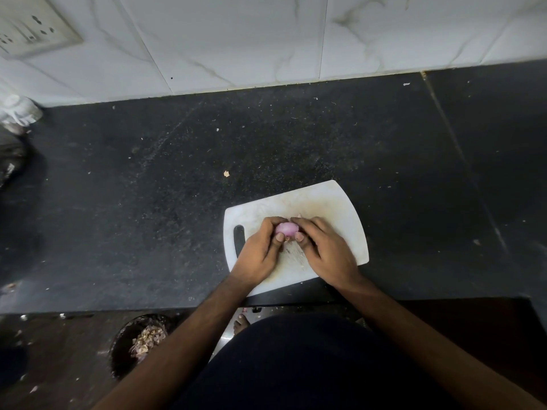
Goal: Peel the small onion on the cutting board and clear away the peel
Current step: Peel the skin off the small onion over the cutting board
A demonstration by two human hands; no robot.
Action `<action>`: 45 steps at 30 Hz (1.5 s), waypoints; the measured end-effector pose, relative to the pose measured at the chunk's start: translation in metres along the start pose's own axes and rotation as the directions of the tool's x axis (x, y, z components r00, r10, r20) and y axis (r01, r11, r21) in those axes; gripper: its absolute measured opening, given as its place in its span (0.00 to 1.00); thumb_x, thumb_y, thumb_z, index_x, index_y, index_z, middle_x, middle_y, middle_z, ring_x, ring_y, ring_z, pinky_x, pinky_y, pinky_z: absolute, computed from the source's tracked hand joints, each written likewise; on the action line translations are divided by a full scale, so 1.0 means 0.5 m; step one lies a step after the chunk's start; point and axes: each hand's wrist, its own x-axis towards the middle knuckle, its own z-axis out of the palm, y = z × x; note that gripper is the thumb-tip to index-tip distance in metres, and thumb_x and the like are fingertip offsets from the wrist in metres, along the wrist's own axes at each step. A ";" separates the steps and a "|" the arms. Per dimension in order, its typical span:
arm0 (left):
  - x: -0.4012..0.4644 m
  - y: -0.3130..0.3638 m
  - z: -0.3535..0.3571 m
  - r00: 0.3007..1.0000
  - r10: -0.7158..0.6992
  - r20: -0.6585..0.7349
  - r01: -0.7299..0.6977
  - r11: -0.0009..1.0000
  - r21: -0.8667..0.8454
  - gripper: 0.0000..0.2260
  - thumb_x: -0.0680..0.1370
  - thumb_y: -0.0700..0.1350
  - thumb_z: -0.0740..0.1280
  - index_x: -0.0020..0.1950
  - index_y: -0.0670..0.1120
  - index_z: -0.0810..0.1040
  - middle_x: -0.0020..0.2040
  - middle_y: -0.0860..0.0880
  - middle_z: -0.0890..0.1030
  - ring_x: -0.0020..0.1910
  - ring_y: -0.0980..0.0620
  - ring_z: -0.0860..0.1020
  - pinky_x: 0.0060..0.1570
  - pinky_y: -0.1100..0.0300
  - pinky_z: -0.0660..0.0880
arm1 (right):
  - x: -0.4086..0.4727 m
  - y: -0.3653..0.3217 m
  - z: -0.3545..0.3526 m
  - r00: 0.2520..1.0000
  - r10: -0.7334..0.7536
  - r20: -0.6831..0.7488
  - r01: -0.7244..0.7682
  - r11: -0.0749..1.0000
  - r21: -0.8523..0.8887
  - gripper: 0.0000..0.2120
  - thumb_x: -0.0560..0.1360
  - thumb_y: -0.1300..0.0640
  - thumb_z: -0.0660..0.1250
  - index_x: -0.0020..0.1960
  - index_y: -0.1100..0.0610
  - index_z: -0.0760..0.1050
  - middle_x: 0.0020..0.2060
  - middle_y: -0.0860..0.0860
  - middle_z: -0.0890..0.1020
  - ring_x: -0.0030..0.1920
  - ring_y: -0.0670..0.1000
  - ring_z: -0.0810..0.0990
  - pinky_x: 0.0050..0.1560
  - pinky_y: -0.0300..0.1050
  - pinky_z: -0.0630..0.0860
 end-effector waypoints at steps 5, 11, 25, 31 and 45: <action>-0.007 0.006 0.009 0.997 0.076 0.013 -0.076 0.996 0.054 0.13 0.86 0.49 0.62 0.67 0.46 0.74 0.59 0.55 0.78 0.57 0.58 0.78 0.60 0.66 0.73 | -0.002 0.013 0.007 1.000 -0.012 0.024 0.012 1.000 -0.009 0.20 0.86 0.48 0.54 0.70 0.55 0.75 0.61 0.49 0.80 0.62 0.51 0.79 0.59 0.52 0.79; -0.005 -0.004 0.013 0.990 0.142 -0.019 -0.138 0.980 0.146 0.09 0.83 0.44 0.67 0.63 0.44 0.75 0.58 0.48 0.77 0.56 0.50 0.75 0.60 0.58 0.71 | 0.002 0.022 0.005 1.000 0.018 0.012 -0.019 0.996 0.083 0.15 0.84 0.56 0.59 0.68 0.55 0.77 0.59 0.48 0.80 0.61 0.49 0.79 0.61 0.51 0.78; -0.005 -0.007 0.016 0.996 0.094 0.008 -0.093 0.968 0.234 0.07 0.84 0.44 0.65 0.62 0.46 0.74 0.59 0.50 0.76 0.59 0.52 0.75 0.60 0.59 0.62 | 0.002 0.009 -0.002 0.999 0.053 0.007 -0.053 0.996 0.076 0.20 0.80 0.49 0.58 0.67 0.53 0.78 0.54 0.47 0.80 0.56 0.49 0.81 0.56 0.50 0.80; -0.002 -0.009 0.014 0.997 0.077 0.006 -0.076 0.976 0.202 0.08 0.84 0.45 0.64 0.63 0.46 0.73 0.61 0.52 0.77 0.60 0.53 0.75 0.61 0.60 0.62 | 0.000 0.011 0.004 0.996 0.080 -0.045 -0.076 0.994 0.073 0.19 0.82 0.50 0.59 0.68 0.55 0.78 0.56 0.48 0.82 0.57 0.49 0.82 0.56 0.50 0.81; 0.000 -0.009 0.012 0.995 0.094 -0.022 -0.091 0.991 0.096 0.10 0.86 0.46 0.60 0.66 0.47 0.74 0.59 0.52 0.82 0.56 0.52 0.81 0.58 0.44 0.77 | 0.000 0.013 0.000 0.995 0.054 -0.080 -0.043 0.991 0.125 0.14 0.85 0.52 0.61 0.64 0.56 0.80 0.55 0.47 0.82 0.58 0.47 0.82 0.58 0.49 0.80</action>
